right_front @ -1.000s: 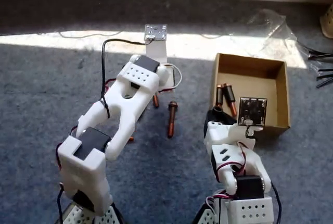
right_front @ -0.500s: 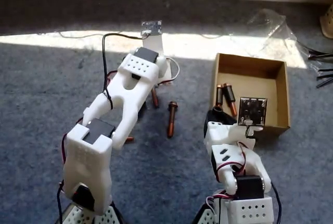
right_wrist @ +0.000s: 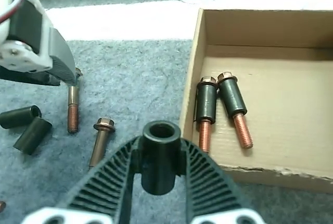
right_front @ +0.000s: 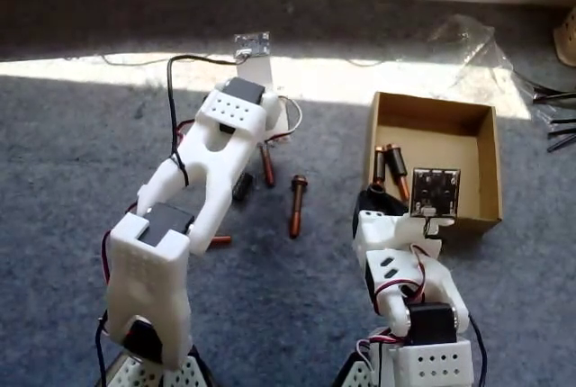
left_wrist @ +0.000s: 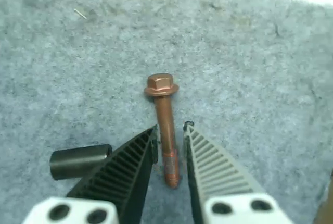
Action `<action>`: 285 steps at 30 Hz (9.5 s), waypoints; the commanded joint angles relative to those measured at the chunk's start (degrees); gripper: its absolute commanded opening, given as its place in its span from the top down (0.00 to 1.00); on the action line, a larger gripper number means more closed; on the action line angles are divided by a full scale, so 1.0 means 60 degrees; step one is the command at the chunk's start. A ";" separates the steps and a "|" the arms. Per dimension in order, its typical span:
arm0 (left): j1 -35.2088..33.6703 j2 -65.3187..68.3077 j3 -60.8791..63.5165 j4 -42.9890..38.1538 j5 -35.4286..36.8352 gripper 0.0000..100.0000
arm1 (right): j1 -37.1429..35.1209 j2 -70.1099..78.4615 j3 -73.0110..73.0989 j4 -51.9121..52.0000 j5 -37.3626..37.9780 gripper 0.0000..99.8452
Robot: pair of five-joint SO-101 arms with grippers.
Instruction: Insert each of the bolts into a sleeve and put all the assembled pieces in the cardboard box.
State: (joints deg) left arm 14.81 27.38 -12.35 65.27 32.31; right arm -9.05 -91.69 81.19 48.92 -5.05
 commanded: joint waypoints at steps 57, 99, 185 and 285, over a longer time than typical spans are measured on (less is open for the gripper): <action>-0.0462 0.1619 -0.0799 -0.1172 0.0059 0.95 | -0.0154 -0.0110 -0.0110 -0.0227 0.0190 1.00; 0.0198 0.1121 -0.1546 0.0513 -0.0161 1.00 | -0.0549 -0.0110 -0.0095 -0.0271 0.0190 1.00; 0.0418 -1.6799 1.1612 -0.6886 -0.2901 0.99 | -0.4916 -0.0110 0.3333 -0.7289 0.1436 1.00; 0.1604 -2.1897 1.7033 -0.8322 -0.4161 0.99 | -0.4872 -0.0110 0.3538 -0.7099 0.1744 1.00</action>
State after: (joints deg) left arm 25.54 -103.16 89.98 16.48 7.43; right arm -39.03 -91.60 95.96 6.73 8.57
